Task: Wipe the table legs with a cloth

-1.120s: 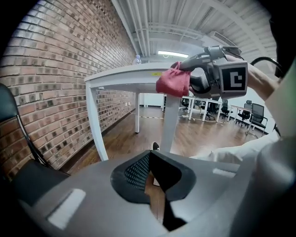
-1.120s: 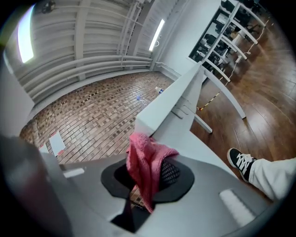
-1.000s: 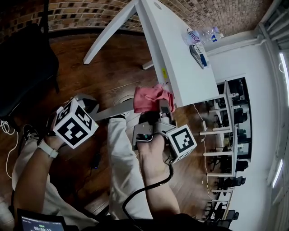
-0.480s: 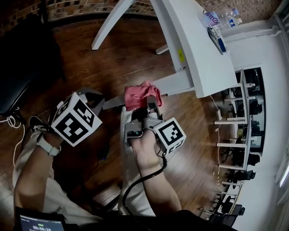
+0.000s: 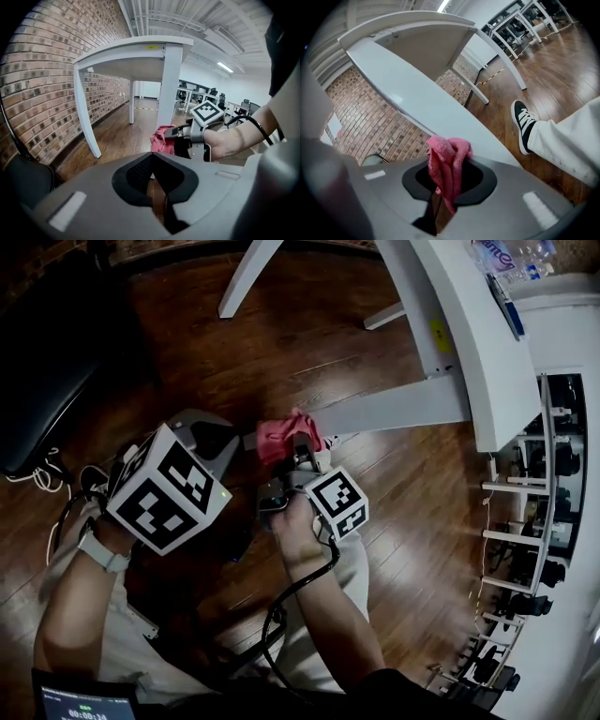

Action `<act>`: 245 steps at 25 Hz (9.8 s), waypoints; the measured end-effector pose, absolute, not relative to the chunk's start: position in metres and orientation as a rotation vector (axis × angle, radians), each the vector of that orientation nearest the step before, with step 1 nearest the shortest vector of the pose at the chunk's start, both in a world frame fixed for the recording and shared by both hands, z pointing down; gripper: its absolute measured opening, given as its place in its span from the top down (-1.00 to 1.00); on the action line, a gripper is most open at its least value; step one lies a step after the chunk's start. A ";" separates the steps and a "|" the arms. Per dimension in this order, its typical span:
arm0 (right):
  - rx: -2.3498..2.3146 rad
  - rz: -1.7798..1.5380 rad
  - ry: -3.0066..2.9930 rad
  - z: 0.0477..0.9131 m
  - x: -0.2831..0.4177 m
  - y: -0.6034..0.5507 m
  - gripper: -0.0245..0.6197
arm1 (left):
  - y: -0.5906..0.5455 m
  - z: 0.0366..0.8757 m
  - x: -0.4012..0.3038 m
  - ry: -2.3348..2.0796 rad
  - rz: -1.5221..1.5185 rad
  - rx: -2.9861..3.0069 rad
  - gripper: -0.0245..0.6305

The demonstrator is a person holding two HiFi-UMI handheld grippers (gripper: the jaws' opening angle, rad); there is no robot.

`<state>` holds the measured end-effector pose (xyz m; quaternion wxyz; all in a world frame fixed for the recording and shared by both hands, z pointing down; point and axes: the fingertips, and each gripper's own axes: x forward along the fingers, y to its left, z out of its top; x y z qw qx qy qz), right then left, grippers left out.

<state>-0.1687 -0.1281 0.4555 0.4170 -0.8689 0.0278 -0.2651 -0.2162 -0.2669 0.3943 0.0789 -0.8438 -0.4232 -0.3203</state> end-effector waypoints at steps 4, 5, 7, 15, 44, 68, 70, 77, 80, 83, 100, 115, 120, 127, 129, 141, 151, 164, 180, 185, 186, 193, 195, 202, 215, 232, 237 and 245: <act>-2.174 -0.743 0.043 0.511 -0.175 -0.132 0.75 | -0.279 0.415 -0.219 -1.248 -1.009 -2.512 0.94; -2.172 -0.760 0.037 0.522 -0.175 -0.131 0.75 | -0.282 0.420 -0.220 -1.240 -1.032 -2.504 0.94; -2.175 -0.792 0.028 0.544 -0.177 -0.129 0.75 | -0.287 0.427 -0.221 -1.221 -1.073 -2.491 0.94; -2.184 -0.910 0.013 0.638 -0.181 -0.128 0.75 | -0.279 0.454 -0.207 -1.199 -1.178 -2.511 0.94; -2.445 -1.621 0.419 0.806 -0.204 -0.113 0.75 | -0.244 0.515 -0.195 -1.155 -1.360 -2.469 0.94; -2.630 -1.521 1.344 0.579 -0.191 -0.085 0.75 | -0.156 0.457 -0.256 -0.892 -1.249 -2.676 0.94; -2.603 -1.491 1.371 0.549 -0.193 -0.089 0.75 | -0.155 0.425 -0.256 -0.926 -1.204 -2.717 0.94; -2.543 -1.442 1.413 0.460 -0.199 -0.096 0.75 | -0.141 0.365 -0.267 -0.931 -1.090 -2.669 0.94; -2.502 -1.428 1.450 0.425 -0.199 -0.100 0.75 | -0.136 0.362 -0.277 -0.923 -1.086 -2.637 0.94; -2.470 -1.399 1.475 0.391 -0.198 -0.099 0.75 | -0.133 0.362 -0.282 -0.900 -1.083 -2.589 0.94; -2.272 -0.886 1.681 0.185 -0.184 -0.084 0.75 | -0.090 0.265 -0.259 -0.442 -0.483 -3.215 0.94; -2.283 -0.753 1.549 0.158 -0.102 0.066 0.75 | 0.079 0.204 -0.253 -0.263 -0.424 -3.200 0.94; -2.311 -0.735 1.506 0.156 -0.065 0.137 0.75 | 0.141 0.181 -0.233 -0.266 -0.418 -3.173 0.94; -2.329 -0.721 1.481 0.153 -0.023 0.215 0.75 | 0.219 0.173 -0.201 -0.308 -0.458 -3.146 0.94; -2.341 -0.719 1.471 0.153 -0.013 0.237 0.75 | 0.239 0.175 -0.193 -0.332 -0.471 -3.144 0.94; -2.408 -0.718 1.462 0.155 0.057 0.356 0.74 | 0.343 0.177 -0.113 -0.394 -0.431 -3.152 0.94; -2.420 -0.728 1.394 0.154 0.131 0.496 0.74 | 0.462 0.183 -0.025 -0.506 -0.406 -3.096 0.94; -2.164 -0.776 1.534 0.154 0.174 0.589 0.74 | 0.606 0.193 0.034 -0.390 -0.400 -3.159 0.94; -1.962 -1.076 1.818 0.238 0.183 0.596 0.75 | 0.622 0.222 0.082 0.287 -0.399 -3.314 0.94; -1.946 -1.200 1.865 0.287 0.182 0.589 0.76 | 0.622 0.257 0.100 0.491 -0.398 -3.320 0.94; -1.939 -1.231 1.859 0.295 0.180 0.586 0.76 | 0.618 0.262 0.102 0.528 -0.412 -3.304 0.94; -1.819 -1.352 1.780 0.367 0.147 0.579 0.76 | 0.602 0.310 0.072 0.740 -0.648 -3.237 0.94; -1.796 -1.368 1.792 0.385 0.148 0.578 0.76 | 0.600 0.323 0.071 0.785 -0.700 -3.241 0.94; -1.700 -1.456 1.830 0.456 0.160 0.581 0.76 | 0.626 0.354 0.114 0.796 -0.784 -3.256 0.94; -1.645 -1.676 1.818 0.621 0.151 0.585 0.76 | 0.637 0.403 0.141 0.913 -1.066 -3.195 0.94; -1.581 -1.774 1.893 0.754 0.157 0.596 0.76 | 0.683 0.496 0.174 0.873 -1.672 -3.013 0.94; -1.586 -1.832 1.840 0.785 0.158 0.597 0.75 | 0.693 0.505 0.184 0.828 -1.714 -3.034 0.94; -1.803 -2.007 1.736 0.837 0.189 0.631 0.75 | 0.701 0.515 0.197 0.773 -1.742 -3.045 0.94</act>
